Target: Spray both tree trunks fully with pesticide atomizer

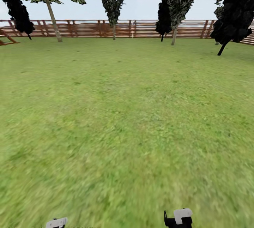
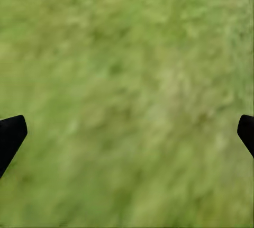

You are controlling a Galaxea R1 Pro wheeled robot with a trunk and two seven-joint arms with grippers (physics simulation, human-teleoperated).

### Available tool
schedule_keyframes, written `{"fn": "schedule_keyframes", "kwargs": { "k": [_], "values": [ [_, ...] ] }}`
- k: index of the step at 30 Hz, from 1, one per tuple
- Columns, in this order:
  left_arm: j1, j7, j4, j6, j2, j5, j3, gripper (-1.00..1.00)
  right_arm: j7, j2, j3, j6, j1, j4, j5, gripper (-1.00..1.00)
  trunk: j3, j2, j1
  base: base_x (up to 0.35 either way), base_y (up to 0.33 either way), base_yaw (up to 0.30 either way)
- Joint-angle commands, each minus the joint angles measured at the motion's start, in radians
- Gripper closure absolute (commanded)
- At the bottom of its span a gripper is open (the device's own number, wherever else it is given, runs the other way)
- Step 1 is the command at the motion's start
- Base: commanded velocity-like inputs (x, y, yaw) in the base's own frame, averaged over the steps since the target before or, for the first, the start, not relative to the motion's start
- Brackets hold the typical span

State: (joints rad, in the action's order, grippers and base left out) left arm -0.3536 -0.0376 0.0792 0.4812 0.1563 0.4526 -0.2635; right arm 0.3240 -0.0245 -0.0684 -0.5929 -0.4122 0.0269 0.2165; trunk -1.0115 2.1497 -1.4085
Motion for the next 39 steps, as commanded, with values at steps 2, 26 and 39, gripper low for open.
{"fn": "schedule_keyframes", "kwargs": {
  "k": [2,26,39],
  "values": [
    [-0.001,-0.004,-0.001,0.003,0.000,0.011,-0.006,1.00,0.010,0.000,-0.007,0.001,0.000,-0.001,0.006,-1.00,0.001,0.000,0.000,0.000,0.000,0.242],
    [-0.001,-0.004,-0.001,0.004,0.000,0.011,-0.006,1.00,0.010,0.000,-0.007,0.001,0.000,-0.001,0.006,-1.00,0.021,0.000,0.000,0.000,0.000,0.242],
    [-0.001,-0.005,-0.001,0.004,0.000,0.011,-0.006,1.00,0.010,-0.001,-0.007,0.001,0.000,-0.001,0.006,-1.00,0.032,0.000,0.000,0.000,0.000,0.242]
  ]
}}
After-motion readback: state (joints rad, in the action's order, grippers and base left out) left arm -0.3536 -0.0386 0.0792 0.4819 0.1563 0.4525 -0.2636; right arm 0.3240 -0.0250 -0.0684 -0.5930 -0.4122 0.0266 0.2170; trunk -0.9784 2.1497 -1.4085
